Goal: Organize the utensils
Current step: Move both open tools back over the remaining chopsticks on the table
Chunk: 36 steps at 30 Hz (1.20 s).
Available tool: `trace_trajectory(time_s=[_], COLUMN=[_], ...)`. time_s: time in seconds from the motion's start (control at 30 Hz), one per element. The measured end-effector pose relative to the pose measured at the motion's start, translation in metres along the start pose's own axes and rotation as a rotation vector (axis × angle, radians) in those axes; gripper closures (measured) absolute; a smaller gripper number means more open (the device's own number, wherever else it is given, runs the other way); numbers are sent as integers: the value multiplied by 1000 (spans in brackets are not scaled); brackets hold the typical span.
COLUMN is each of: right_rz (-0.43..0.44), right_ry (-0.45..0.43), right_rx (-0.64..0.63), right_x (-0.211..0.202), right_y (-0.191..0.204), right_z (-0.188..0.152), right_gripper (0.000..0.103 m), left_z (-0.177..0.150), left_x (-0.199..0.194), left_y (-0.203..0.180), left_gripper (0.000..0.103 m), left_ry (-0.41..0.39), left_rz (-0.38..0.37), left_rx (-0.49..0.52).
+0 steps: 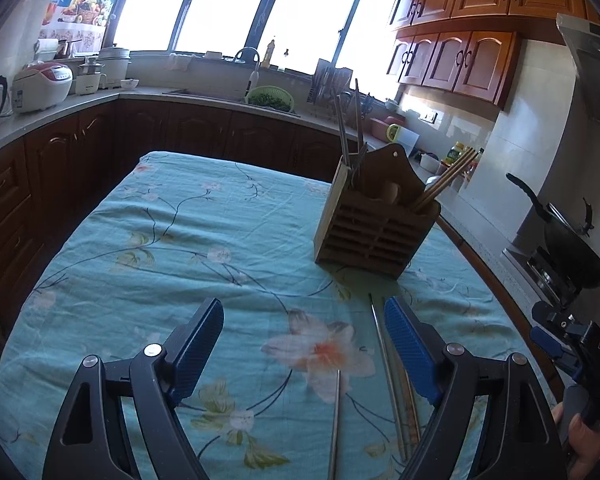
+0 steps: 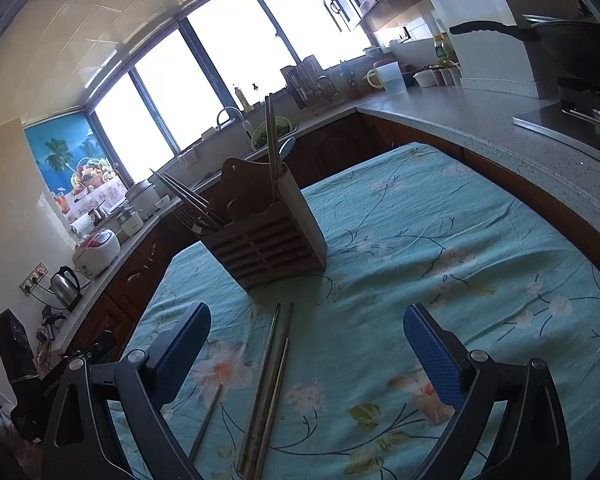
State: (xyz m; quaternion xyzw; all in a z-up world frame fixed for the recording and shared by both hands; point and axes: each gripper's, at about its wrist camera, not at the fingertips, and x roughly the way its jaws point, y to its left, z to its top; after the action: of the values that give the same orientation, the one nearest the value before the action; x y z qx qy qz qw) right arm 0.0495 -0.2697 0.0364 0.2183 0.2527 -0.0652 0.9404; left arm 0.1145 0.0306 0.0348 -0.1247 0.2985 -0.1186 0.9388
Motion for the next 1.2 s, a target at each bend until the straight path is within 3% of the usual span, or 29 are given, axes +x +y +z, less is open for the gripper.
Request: trace_trajectory(time_s=[0.53, 0.77, 0.83, 0.9, 1.2], right_rz=[-20, -39, -51, -61, -89], right_ry=[123, 288, 330, 369, 388], right_rx=[-101, -224, -253, -276, -340], right_x=[20, 58, 68, 77, 84], right_y=[20, 45, 50, 54, 61], right_z=[-44, -65, -73, -79, -77], right_gripper=[7, 54, 59, 71, 76], left_z=[-31, -29, -29, -29, -34], left_x=[-11, -3, 0, 1, 17], left_y=[0, 0, 0, 0, -9], left_gripper=[20, 21, 21, 21, 21], left_ry=[131, 161, 166, 174, 231], left_rz=[25, 45, 50, 51, 50], left_rx=[41, 54, 54, 52, 85])
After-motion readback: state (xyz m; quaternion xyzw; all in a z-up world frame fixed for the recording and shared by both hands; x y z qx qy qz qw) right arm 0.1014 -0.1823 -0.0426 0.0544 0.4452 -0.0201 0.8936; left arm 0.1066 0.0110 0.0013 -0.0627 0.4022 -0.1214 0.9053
